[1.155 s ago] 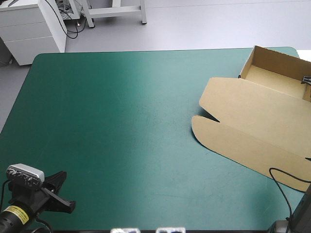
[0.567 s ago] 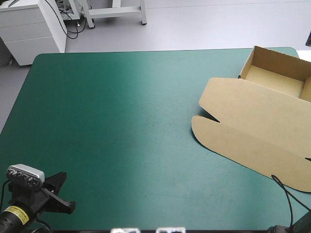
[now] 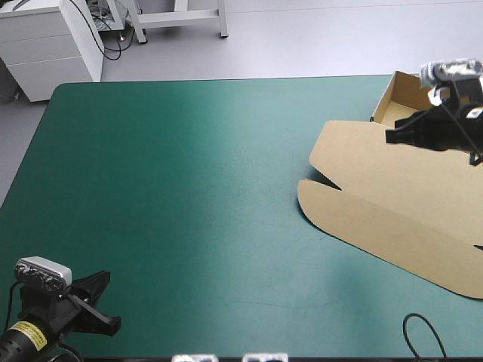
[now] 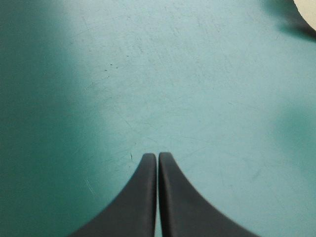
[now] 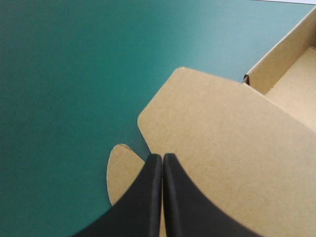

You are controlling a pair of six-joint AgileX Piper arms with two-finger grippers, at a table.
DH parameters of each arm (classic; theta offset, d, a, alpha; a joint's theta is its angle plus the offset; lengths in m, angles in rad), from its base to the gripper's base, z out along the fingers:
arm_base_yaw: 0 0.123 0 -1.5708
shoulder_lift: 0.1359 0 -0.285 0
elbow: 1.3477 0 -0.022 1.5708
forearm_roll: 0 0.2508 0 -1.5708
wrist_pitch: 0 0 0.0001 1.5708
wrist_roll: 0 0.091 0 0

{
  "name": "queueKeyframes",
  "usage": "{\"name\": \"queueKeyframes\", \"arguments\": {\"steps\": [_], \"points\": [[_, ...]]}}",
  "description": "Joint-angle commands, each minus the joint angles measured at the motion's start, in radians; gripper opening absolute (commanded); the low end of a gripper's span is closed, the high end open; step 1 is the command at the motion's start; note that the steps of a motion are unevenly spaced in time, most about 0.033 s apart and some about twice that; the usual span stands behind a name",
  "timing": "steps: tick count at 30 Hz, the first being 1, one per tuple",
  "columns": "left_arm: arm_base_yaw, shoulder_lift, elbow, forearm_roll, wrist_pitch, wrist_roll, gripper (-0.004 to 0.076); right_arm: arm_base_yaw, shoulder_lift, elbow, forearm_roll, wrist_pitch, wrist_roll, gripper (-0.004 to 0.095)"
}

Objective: Fold the box

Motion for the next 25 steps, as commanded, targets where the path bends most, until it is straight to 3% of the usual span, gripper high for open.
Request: {"name": "queueKeyframes", "arguments": {"steps": [1, 7, 12, 19, 25], "points": [[-0.007, 0.010, -0.024, -0.002, -0.062, -0.007, -0.0008, 0.010, -0.136, 0.177, 0.056, -0.182, -0.120, -0.0010], [-0.007, 0.010, -0.024, -0.002, -0.062, -0.003, -0.0008, 0.010, -0.331, 0.530, 0.062, -0.447, -0.182, -0.0008], [-0.007, 0.010, -0.024, 0.001, -0.062, 0.006, -0.0008, 0.010, -0.498, 0.725, 0.048, -0.568, -0.182, -0.0010], [-0.007, 0.010, -0.024, 0.001, -0.062, 0.011, -0.0008, 0.010, -0.724, 0.911, 0.043, -0.612, -0.169, -0.0009], [-0.007, 0.010, -0.015, 0.001, -0.070, 0.011, -0.0008, 0.010, -0.950, 1.022, -0.035, -0.592, -0.036, -0.0004]]}}
